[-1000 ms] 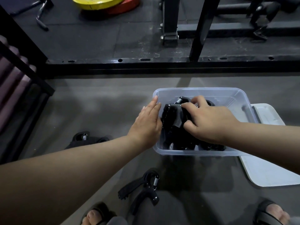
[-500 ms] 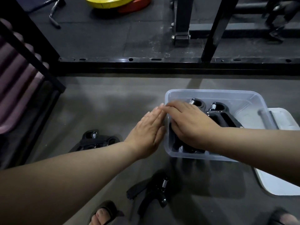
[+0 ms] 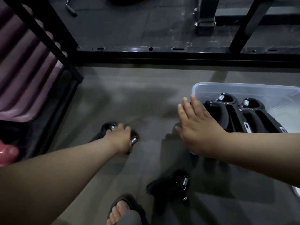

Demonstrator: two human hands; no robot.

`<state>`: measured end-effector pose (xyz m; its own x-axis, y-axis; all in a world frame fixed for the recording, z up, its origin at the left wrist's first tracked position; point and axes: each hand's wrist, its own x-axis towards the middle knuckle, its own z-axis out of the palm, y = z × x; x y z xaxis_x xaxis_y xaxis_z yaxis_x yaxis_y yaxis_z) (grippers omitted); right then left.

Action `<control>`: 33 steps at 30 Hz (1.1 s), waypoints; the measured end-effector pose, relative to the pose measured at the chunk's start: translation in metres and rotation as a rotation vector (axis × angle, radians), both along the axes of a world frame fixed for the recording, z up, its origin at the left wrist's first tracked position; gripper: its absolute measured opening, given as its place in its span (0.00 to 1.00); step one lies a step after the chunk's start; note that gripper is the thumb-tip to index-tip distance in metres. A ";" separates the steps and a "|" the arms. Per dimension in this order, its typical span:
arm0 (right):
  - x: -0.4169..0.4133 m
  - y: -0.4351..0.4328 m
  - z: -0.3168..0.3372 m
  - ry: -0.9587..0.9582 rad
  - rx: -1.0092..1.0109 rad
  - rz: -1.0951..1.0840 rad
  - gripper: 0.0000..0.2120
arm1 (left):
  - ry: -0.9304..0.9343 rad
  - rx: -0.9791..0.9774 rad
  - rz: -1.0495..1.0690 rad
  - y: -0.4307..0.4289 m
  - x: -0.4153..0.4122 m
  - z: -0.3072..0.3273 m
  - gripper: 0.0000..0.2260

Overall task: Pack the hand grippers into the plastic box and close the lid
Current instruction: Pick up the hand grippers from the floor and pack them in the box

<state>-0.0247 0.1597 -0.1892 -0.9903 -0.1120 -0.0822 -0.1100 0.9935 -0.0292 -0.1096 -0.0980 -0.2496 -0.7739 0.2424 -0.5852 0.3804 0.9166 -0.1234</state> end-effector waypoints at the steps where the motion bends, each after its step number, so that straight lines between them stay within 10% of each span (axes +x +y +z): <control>1: 0.000 0.000 -0.001 -0.003 0.008 0.000 0.33 | -0.005 -0.036 -0.010 -0.007 -0.003 0.000 0.21; 12: -0.003 0.006 -0.007 -0.028 0.101 0.074 0.34 | -0.041 -0.123 -0.080 -0.029 -0.029 0.005 0.32; 17: -0.003 0.007 -0.014 -0.055 0.080 0.077 0.36 | -0.157 0.086 0.065 -0.017 -0.031 0.021 0.20; 29: 0.032 0.012 0.018 -0.054 0.062 0.284 0.32 | -0.435 1.336 0.971 0.076 -0.013 0.088 0.13; 33: 0.043 0.020 0.057 -0.206 -0.348 0.127 0.24 | -0.568 1.522 1.038 0.107 0.001 0.103 0.11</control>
<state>0.0181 0.1795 -0.1327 -0.9337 -0.2883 -0.2125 -0.1877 0.8992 -0.3952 -0.1088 0.0088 -0.1466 -0.7529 0.3542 -0.5547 -0.6000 -0.0230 0.7997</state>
